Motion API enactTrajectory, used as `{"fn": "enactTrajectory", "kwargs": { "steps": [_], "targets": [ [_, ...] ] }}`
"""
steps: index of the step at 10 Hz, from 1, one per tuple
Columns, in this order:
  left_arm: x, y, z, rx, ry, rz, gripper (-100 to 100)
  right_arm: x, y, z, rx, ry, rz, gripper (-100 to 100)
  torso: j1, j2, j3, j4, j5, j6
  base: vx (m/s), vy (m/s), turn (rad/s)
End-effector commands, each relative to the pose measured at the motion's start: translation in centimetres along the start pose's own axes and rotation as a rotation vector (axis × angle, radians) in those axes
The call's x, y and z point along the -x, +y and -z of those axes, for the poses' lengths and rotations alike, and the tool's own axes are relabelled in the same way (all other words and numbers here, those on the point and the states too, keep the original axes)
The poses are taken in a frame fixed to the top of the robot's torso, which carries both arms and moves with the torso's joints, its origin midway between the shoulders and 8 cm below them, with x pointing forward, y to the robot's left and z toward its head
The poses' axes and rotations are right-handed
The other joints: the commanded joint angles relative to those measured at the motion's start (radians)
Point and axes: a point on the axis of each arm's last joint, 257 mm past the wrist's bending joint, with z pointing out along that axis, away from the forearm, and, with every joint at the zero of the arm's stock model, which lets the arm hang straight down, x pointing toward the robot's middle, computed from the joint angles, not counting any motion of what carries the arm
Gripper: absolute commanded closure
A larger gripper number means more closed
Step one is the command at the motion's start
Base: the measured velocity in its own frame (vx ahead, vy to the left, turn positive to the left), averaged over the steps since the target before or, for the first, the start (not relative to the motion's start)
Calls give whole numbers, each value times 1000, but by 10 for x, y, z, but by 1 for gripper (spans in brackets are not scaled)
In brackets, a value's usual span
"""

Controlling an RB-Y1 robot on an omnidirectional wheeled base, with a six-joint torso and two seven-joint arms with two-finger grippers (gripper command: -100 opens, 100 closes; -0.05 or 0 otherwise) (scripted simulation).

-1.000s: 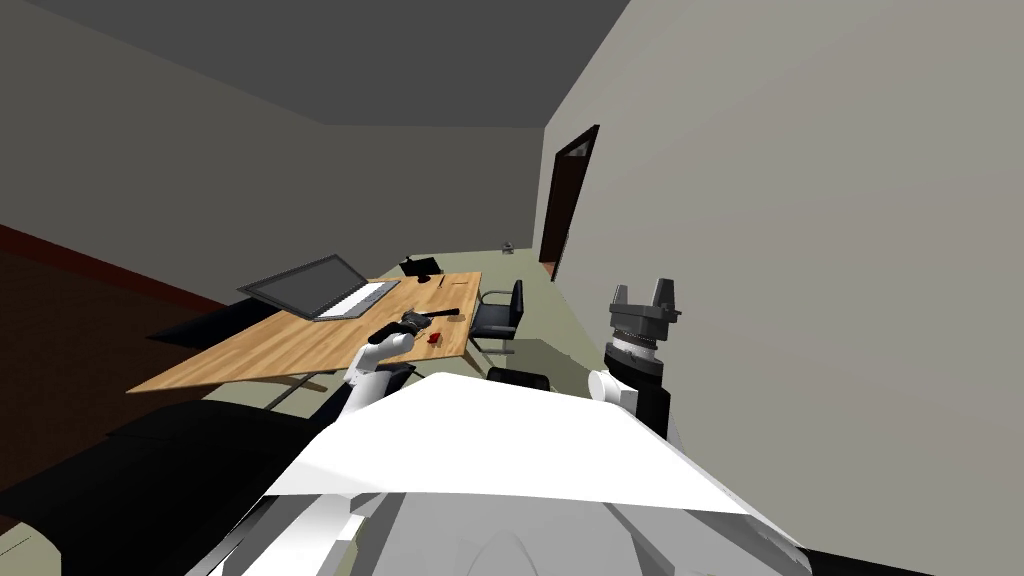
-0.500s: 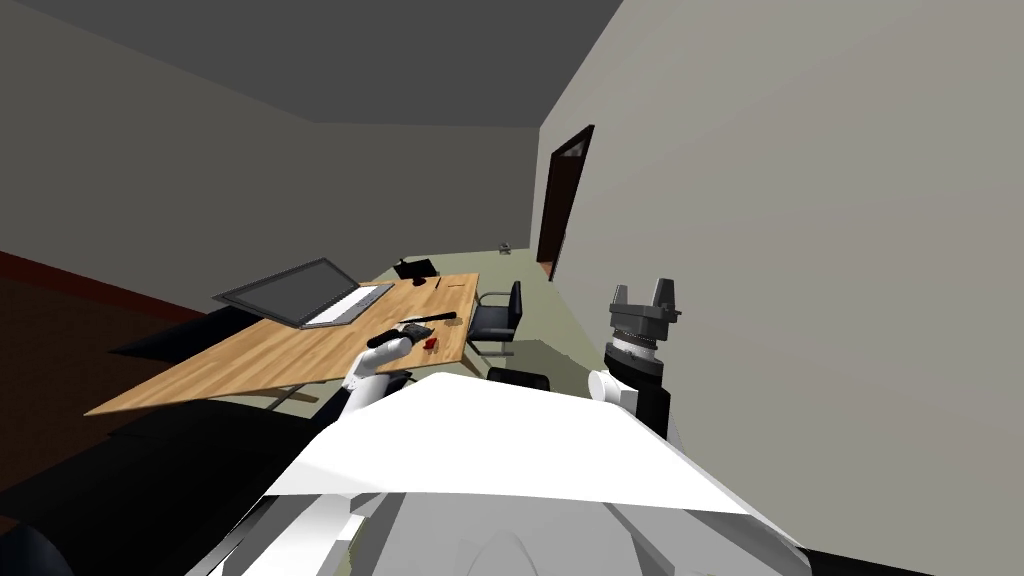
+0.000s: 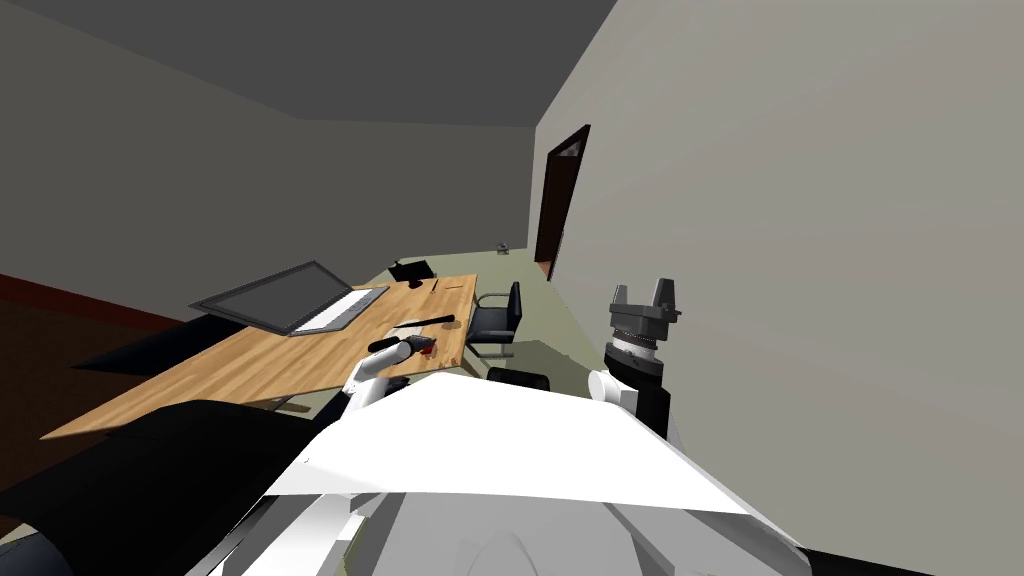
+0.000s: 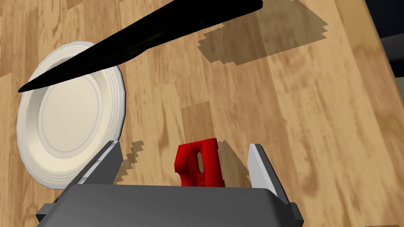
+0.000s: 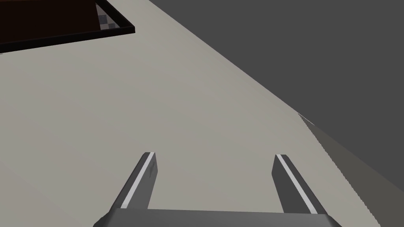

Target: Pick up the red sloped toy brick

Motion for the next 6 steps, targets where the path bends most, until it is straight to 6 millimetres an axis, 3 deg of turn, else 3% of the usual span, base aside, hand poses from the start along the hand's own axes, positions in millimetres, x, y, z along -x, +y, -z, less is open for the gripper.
{"fn": "enactTrajectory", "kwargs": {
  "steps": [1, 4, 6],
  "targets": [
    [7, 1, -1, 19, -25, 26, -100, 0, 0, 0, 0, 0, 0, 0, 0, 0, 0, 0, 0, 0, 23, 24, -32],
    [52, 19, -5, 103, -140, 149, -100, 0, 0, 0, 0, 0, 0, 0, 0, 0, 0, 0, 0, 0, 32, 38, -60],
    [63, 24, -5, 124, -169, 181, -100, 0, 0, 0, 0, 0, 0, 0, 1, 0, 0, 0, 0, 0, 15, 38, -22]
  ]
}}
